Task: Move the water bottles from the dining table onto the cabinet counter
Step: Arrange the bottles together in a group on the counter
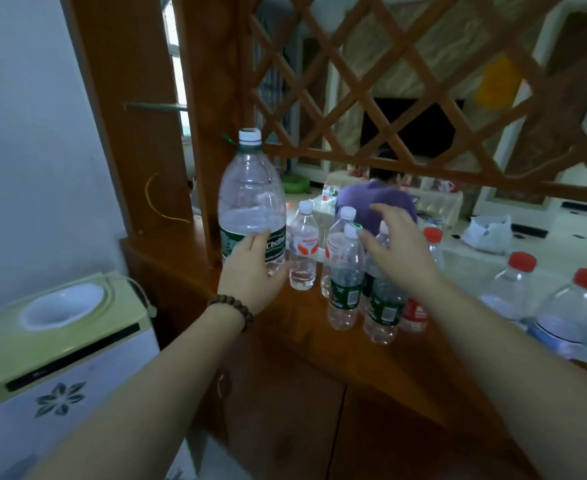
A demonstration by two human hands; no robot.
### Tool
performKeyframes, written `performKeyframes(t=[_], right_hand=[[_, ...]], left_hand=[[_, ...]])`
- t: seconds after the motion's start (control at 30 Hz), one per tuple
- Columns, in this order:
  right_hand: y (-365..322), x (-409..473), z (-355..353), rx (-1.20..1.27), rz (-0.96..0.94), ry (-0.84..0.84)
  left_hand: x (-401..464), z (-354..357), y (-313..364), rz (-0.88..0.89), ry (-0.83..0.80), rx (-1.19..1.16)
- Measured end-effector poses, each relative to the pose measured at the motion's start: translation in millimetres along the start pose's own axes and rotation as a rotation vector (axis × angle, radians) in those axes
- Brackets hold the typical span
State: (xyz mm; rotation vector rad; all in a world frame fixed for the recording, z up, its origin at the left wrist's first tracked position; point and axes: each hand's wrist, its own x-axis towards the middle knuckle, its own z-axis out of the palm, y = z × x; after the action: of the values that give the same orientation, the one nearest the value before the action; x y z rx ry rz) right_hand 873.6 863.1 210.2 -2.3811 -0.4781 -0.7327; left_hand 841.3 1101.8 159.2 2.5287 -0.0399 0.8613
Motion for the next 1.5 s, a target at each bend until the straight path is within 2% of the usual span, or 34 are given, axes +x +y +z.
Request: performKeyframes(t=[0.1,0.23,0.4,0.53,0.7,0.87,1.07,1.5], right_hand=[[6.7,47.3,6.9,0.005,0.063,-0.037],[15.8,101.0,14.5,0.05,0.1,-0.19],[20.5,141.6,28.4,-0.089,0.122,-0.377],[20.7,151.5,46.9,-0.285,0.153,-0.56],[27.7,157.7,62.9,-0.452,0.058,-0.571],[38.5,161.8,71.9,-0.399,0.059,-0.582],[39.7,169.5,73.4,-0.386,0.053,-0.584],[23.5,184.9,103.9,-0.299,-0.014,-0.565]], left_hand=[[48.0,-2.3,-18.5,0.064,-0.038,-0.061],[110.1,2.8,-37.5,0.215,-0.211,-0.087],[171.0,17.0,-39.2,0.375,-0.376,-0.006],[200.7,35.5,-32.9,0.489,-0.435,0.042],[212.1,61.9,-28.0,0.43,-0.522,-0.019],[220.1,74.4,-29.0,0.408,-0.457,-0.112],[230.1,78.2,-30.0,0.406,-0.503,-0.125],[244.9,75.1,-31.4,0.526,-0.518,0.139]])
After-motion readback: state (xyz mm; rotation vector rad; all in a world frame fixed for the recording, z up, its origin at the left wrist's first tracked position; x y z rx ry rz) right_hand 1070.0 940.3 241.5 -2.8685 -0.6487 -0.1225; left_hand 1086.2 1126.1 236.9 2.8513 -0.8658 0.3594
